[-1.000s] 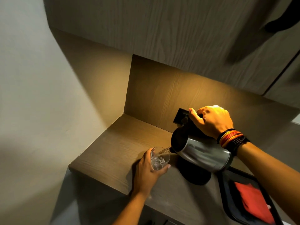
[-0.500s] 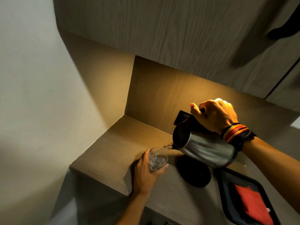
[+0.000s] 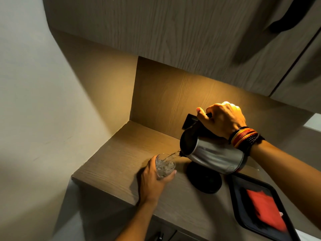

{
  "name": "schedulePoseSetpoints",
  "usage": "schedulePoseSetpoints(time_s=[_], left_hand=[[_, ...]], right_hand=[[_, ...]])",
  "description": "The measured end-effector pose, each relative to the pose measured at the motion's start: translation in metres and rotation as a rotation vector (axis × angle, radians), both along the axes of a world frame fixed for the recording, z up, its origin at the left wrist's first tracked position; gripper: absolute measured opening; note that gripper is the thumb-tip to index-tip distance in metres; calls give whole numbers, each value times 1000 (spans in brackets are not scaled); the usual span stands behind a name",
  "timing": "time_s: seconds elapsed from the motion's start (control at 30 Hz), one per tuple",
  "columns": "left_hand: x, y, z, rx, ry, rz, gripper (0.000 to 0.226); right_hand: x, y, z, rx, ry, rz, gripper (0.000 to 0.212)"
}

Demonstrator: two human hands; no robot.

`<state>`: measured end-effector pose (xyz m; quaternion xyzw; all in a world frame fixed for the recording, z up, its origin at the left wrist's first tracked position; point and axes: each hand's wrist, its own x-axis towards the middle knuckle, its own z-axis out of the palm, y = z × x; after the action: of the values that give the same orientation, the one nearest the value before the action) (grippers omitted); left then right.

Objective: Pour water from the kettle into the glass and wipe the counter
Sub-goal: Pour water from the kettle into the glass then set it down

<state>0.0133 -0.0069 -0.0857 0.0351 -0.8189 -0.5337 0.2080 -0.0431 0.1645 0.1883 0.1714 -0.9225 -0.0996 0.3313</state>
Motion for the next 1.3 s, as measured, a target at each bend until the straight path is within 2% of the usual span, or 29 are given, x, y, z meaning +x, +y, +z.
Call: schedulePoseSetpoints(time_s=[0.47, 0.77, 0.9, 1.0, 1.07, 1.13, 1.2, 1.3], left_hand=[[2, 0, 6, -9, 3, 6, 90], [-1, 2, 2, -81, -15, 63, 98], [0, 4, 5, -98, -17, 96, 96], [2, 3, 6, -92, -37, 86, 97], [2, 4, 7, -85, -36, 83, 96], [2, 4, 7, -71, -35, 80, 93], [2, 5, 6, -68, -36, 83, 92], [2, 7, 5, -62, -41, 85, 92]], right_hand=[[-15, 19, -14, -116, -11, -33, 78], [-7, 71, -57, -884, -139, -141, 68], [-1, 96, -71, -1108, -143, -186, 65], [1, 111, -78, -1410, -90, -159, 50], [0, 121, -84, -1601, -72, -216, 43], [0, 130, -91, -1662, -22, -303, 38], [-1, 136, -99, -1699, 43, -293, 32], [-5, 144, -116, -1744, 57, -353, 35]])
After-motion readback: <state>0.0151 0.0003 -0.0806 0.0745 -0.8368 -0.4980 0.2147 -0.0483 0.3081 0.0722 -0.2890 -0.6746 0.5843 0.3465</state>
